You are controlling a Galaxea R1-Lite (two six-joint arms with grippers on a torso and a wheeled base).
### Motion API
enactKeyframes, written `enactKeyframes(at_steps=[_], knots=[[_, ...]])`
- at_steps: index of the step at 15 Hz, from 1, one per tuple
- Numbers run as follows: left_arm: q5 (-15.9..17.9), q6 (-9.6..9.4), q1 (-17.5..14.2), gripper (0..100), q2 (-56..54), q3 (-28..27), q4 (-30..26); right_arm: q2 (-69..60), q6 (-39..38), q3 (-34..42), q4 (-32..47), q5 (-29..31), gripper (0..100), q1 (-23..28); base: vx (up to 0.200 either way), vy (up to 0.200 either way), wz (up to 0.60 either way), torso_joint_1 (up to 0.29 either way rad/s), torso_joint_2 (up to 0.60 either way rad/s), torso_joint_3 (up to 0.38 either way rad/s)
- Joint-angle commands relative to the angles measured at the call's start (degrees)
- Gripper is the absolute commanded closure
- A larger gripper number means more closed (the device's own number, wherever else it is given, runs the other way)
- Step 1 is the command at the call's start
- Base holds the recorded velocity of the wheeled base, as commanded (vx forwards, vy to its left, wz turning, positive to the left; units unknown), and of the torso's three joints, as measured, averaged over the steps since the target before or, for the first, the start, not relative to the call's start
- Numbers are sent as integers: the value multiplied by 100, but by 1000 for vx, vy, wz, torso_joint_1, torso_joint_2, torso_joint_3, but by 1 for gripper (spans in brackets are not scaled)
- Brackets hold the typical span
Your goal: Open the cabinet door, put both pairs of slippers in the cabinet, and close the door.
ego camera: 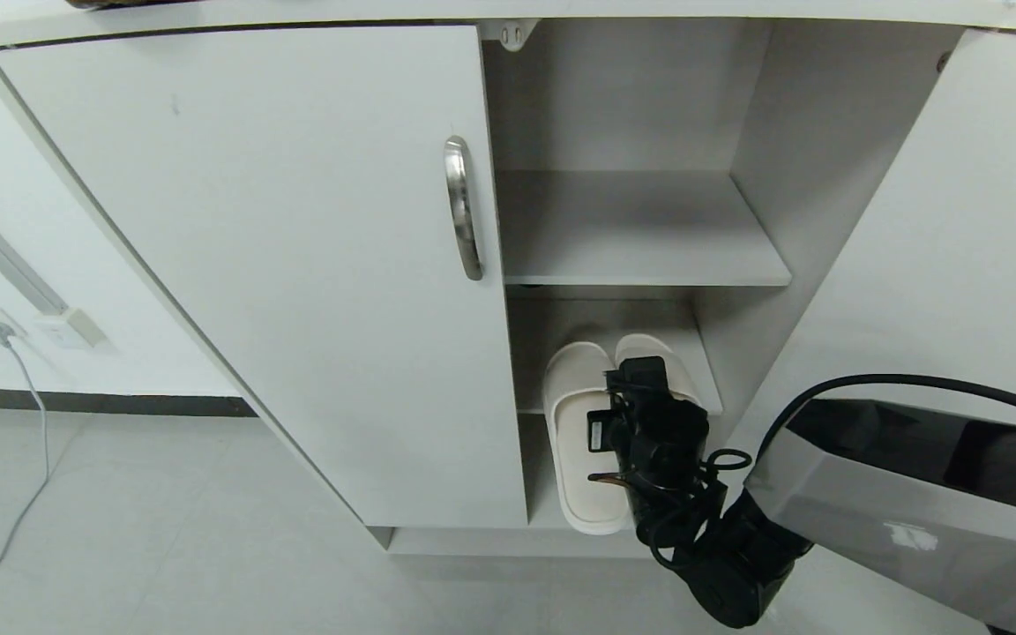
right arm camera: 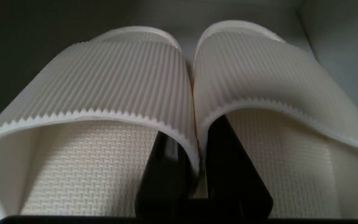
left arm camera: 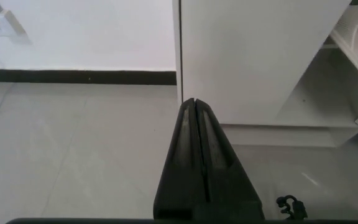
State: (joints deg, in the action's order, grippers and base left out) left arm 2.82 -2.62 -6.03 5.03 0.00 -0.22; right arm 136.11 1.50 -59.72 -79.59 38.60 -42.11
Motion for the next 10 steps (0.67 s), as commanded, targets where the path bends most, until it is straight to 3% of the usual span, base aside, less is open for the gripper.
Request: enactKeyframes(at_steps=[1,10], knots=[[0,-2,-3,100,6,0,4,109,-1,-382,286,-1,100,124,0,0,0,0,0,0],[-9,16,-3,100,6,0,4,1032,-36,-3248,2167,-63,100,607,0,0,0,0,0,0]])
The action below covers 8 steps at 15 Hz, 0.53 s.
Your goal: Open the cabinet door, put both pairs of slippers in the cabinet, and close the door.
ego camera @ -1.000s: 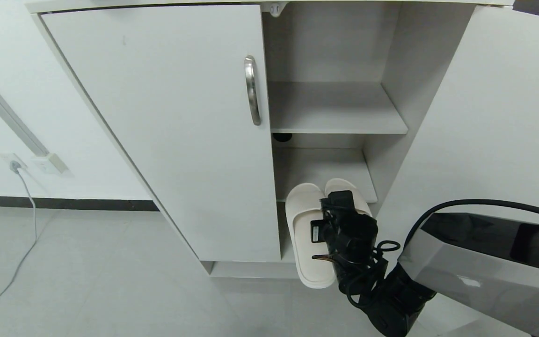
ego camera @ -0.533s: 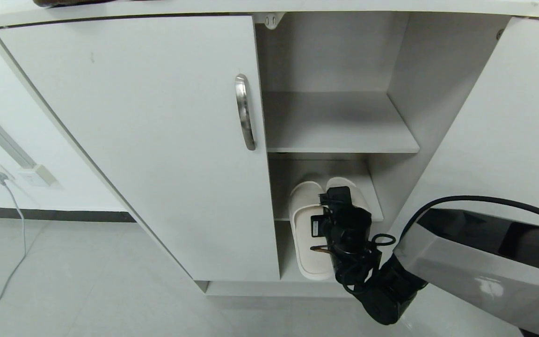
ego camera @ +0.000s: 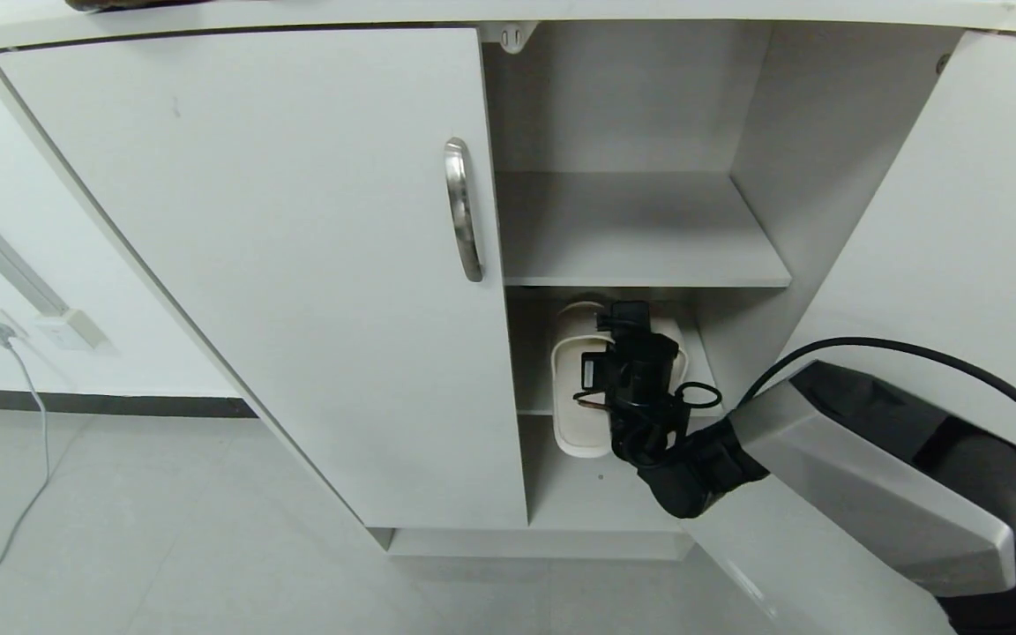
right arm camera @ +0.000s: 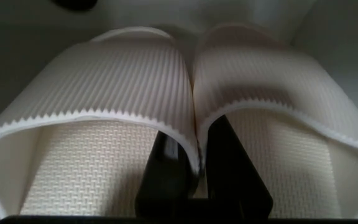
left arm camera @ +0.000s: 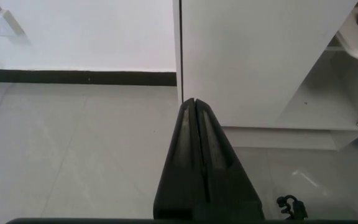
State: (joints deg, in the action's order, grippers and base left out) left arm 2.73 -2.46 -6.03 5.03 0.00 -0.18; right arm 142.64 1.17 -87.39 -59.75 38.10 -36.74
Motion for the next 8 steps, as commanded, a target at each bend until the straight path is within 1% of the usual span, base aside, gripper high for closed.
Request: enactKeyframes(at_steps=[1,4,8], knots=[[-1,0,-3,100,6,0,1,466,-3,-726,341,-30,100,115,0,0,0,0,0,0],[-1,0,-3,100,6,0,1,572,-20,-1201,710,-136,100,220,0,0,0,0,0,0],[-1,0,-3,100,6,0,1,581,-20,-1438,886,-206,100,255,0,0,0,0,0,0]])
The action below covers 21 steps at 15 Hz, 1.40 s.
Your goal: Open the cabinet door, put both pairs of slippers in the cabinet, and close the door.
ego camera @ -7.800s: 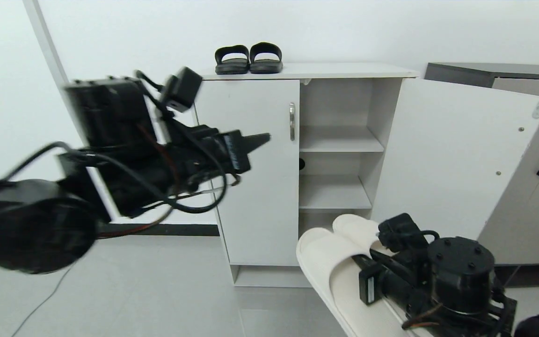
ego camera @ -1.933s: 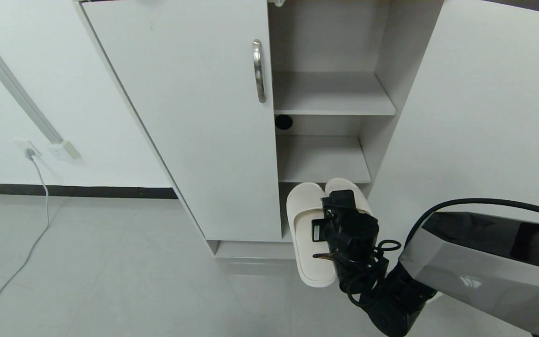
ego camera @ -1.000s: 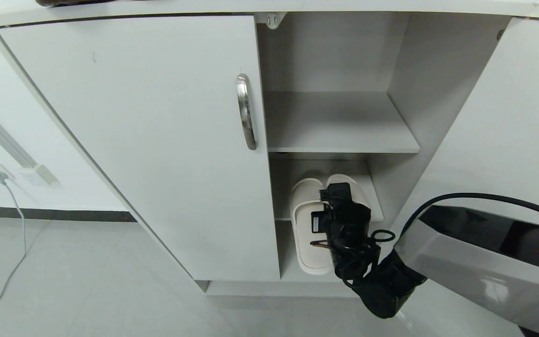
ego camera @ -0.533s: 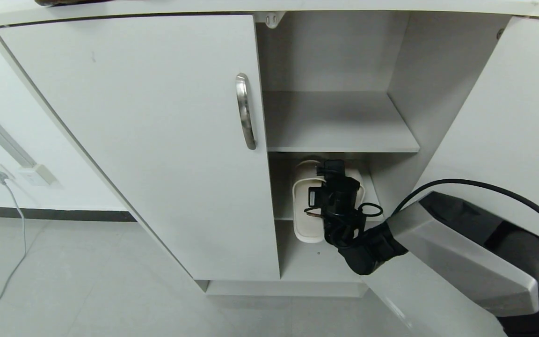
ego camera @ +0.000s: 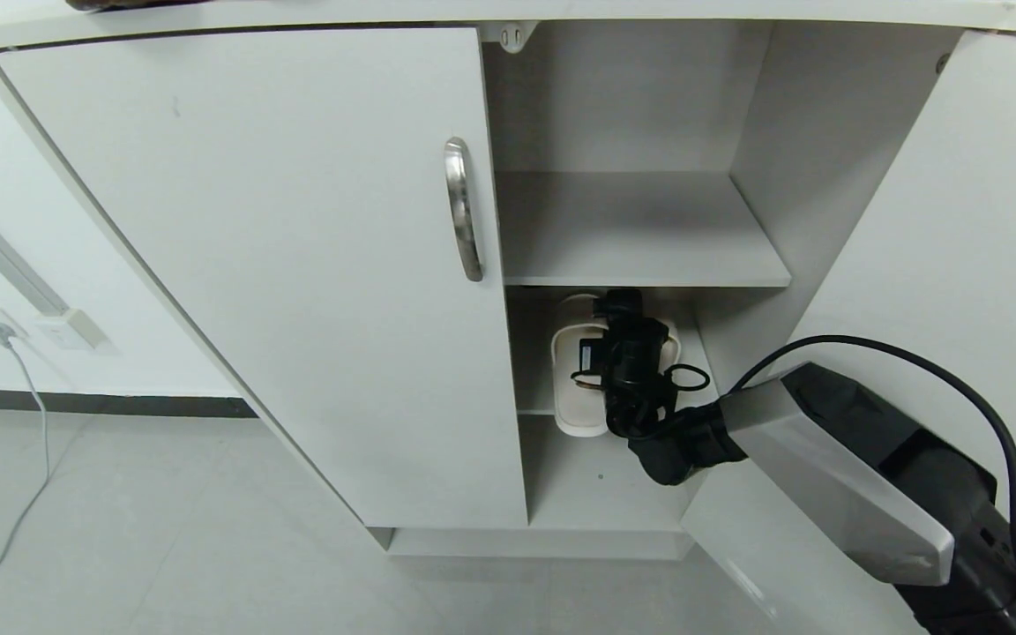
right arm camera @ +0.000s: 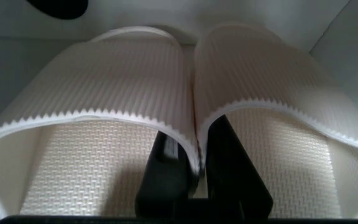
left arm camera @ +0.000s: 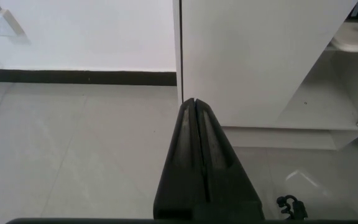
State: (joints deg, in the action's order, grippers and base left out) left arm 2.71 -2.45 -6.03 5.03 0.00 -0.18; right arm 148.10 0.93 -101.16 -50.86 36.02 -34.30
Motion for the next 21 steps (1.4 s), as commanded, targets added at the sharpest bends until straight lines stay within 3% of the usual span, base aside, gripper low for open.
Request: enactKeyframes(at_steps=[1,12,13,17,21], knots=[[2,-1,-3,100,6,0,1,34,-5,-106,23,1,100,20,0,0,0,0,0,0],[2,-1,-3,100,6,0,1,316,-5,-528,226,-34,100,38,0,0,0,0,0,0],[2,-1,-3,100,6,0,1,316,4,-528,226,-34,0,38,0,0,0,0,0,0],[2,-1,-3,100,6,0,1,219,13,-317,146,-25,0,20,0,0,0,0,0,0],[2,-1,-3,100,6,0,1,-660,22,1063,-372,-8,0,-120,0,0,0,0,0,0]])
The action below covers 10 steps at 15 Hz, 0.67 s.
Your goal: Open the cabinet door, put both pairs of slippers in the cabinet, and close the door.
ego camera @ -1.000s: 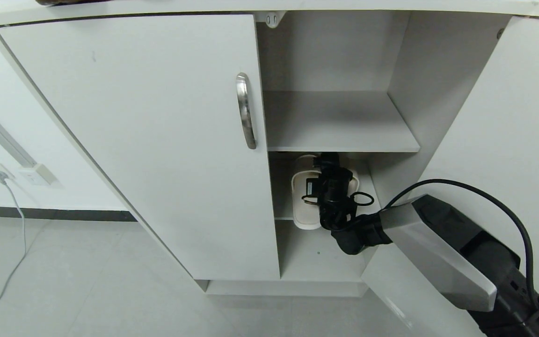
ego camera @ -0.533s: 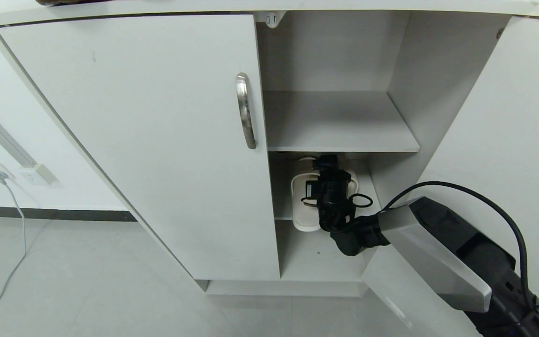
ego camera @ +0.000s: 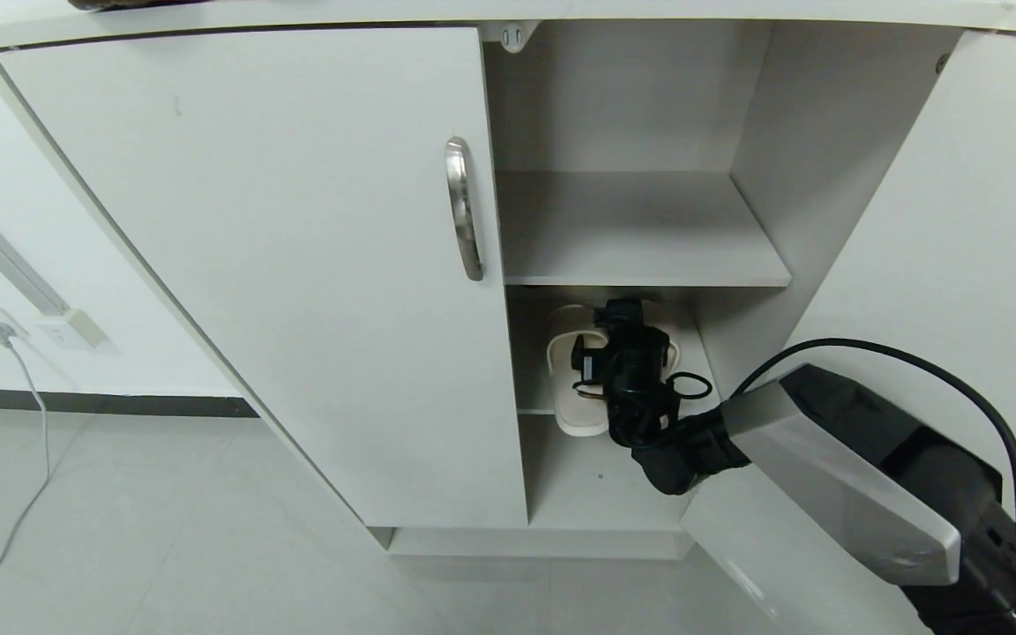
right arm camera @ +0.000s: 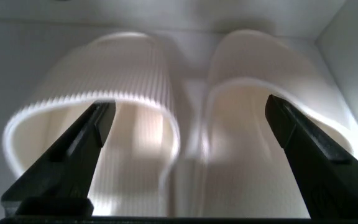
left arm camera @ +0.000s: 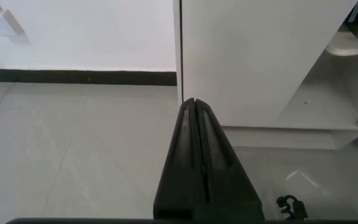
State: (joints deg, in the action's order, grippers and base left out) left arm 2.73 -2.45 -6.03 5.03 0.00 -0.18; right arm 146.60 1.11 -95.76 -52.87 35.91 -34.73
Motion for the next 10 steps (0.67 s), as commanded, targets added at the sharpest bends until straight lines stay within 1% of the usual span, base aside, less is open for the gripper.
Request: enactKeyframes(at_steps=[1,2,3,5,6,7,8,9,10], knots=[[-1,-1,-3,100,6,0,1,-580,3,628,-232,3,0,-95,0,0,0,0,0,0],[-1,-10,-3,100,6,0,1,-1002,3,1437,-566,21,0,-227,0,0,0,0,0,0],[-1,-10,-3,100,6,0,1,-1319,12,2043,-848,21,0,-324,0,0,0,0,0,0],[-1,-10,-3,100,6,0,1,-1697,3,2896,-1401,74,0,-535,0,0,0,0,0,0],[-1,-10,-3,100,6,0,1,-1978,3,3696,-1823,197,0,-772,0,0,0,0,0,0],[-1,-10,-3,100,6,0,1,-2118,3,4232,-2078,214,0,-965,0,0,0,0,0,0],[-1,-10,-3,100,6,0,1,-2206,3,4689,-2377,214,0,-1106,0,0,0,0,0,0],[-1,-10,-3,100,6,0,1,-2215,30,4953,-2597,214,0,-1194,0,0,0,0,0,0],[-1,-10,-3,100,6,0,1,-2233,38,4988,-2641,214,0,-1211,0,0,0,0,0,0]])
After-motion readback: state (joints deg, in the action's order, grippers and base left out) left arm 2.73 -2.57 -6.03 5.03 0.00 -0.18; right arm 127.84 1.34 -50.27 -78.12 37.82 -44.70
